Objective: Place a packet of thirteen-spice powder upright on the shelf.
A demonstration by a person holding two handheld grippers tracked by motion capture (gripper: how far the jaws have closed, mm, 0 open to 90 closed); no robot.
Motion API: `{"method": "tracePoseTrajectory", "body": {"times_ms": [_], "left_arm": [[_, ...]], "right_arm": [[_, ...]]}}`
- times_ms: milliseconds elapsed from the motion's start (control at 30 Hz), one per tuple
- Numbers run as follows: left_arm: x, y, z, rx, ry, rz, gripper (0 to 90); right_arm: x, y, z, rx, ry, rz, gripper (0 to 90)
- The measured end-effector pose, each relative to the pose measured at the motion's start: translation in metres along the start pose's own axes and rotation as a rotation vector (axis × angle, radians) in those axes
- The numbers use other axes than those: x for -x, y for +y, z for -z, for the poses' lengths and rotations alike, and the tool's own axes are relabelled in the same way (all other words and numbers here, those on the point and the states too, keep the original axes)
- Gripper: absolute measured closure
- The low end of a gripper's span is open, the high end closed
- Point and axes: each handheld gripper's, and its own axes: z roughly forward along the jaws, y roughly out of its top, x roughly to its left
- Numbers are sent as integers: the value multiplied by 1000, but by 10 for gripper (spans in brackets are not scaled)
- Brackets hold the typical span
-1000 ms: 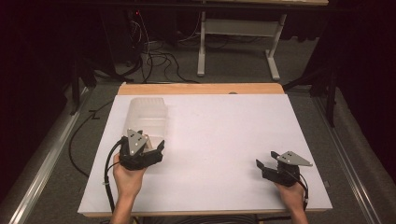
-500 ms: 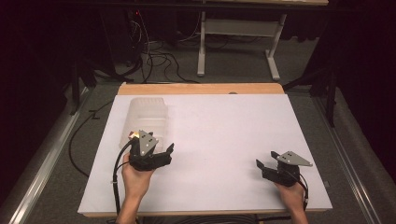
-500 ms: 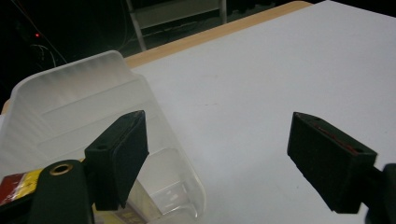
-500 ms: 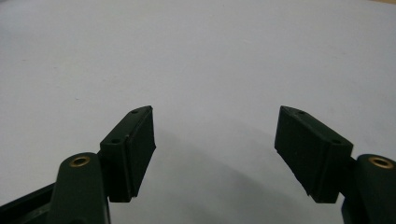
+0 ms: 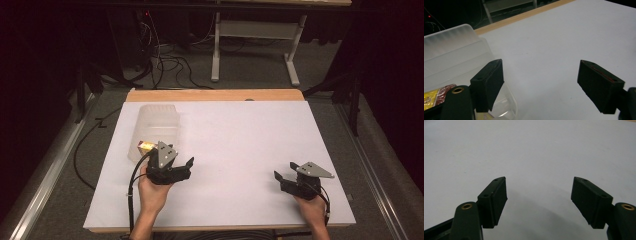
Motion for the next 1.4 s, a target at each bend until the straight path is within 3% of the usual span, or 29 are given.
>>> {"method": "tracePoseTrajectory", "body": {"times_ms": [333,1000,1400], "left_arm": [[11,4,-5,11,-40,-2,218],[30,-1,-21,-36,-104,-38,219],[38,-5,-27,-40,-129,-36,219]], "right_arm": [[0,0,0,0,0,1,291],[0,0,0,0,0,2,291],[0,0,0,0,0,3,291]]}}
